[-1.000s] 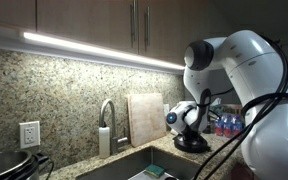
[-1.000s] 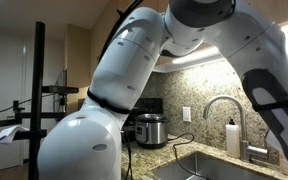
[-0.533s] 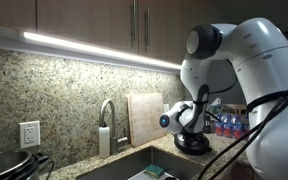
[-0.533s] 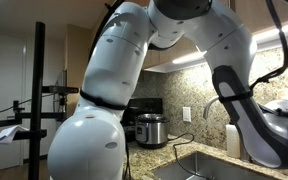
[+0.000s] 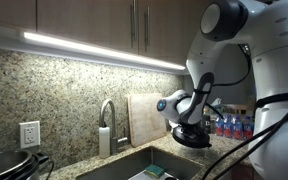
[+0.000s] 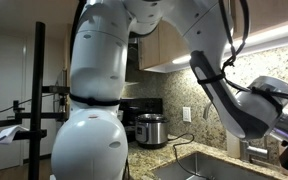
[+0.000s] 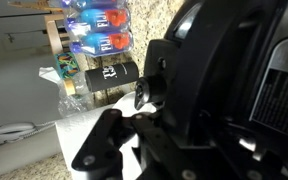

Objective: Pick up the cooker lid and put it on the cooker machine

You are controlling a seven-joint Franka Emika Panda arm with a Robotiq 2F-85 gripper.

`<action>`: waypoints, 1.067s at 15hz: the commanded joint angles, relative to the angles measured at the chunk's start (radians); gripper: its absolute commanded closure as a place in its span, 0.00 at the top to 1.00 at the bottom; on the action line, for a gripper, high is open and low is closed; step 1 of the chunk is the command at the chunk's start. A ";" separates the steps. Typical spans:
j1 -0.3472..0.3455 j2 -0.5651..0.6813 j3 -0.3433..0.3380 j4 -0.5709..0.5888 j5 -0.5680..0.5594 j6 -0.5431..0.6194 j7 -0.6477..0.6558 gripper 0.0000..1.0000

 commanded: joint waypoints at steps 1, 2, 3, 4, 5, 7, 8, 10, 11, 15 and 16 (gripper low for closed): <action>0.039 -0.138 0.012 -0.047 0.114 -0.047 -0.191 0.01; 0.052 -0.160 0.018 -0.054 0.154 -0.050 -0.254 0.01; 0.064 -0.176 0.023 -0.055 0.190 -0.056 -0.308 0.01; 0.081 -0.196 0.035 -0.061 0.227 -0.073 -0.362 0.01; 0.099 -0.214 0.048 -0.064 0.258 -0.098 -0.415 0.01; 0.145 -0.247 0.092 -0.077 0.282 -0.208 -0.464 0.01; 0.168 -0.260 0.115 -0.084 0.284 -0.260 -0.468 0.01; 0.207 -0.282 0.152 -0.098 0.276 -0.331 -0.472 0.01; 0.224 -0.294 0.166 -0.109 0.273 -0.351 -0.472 0.01; 0.263 -0.327 0.190 -0.143 0.267 -0.358 -0.470 0.01; 0.268 -0.337 0.192 -0.152 0.264 -0.356 -0.463 0.01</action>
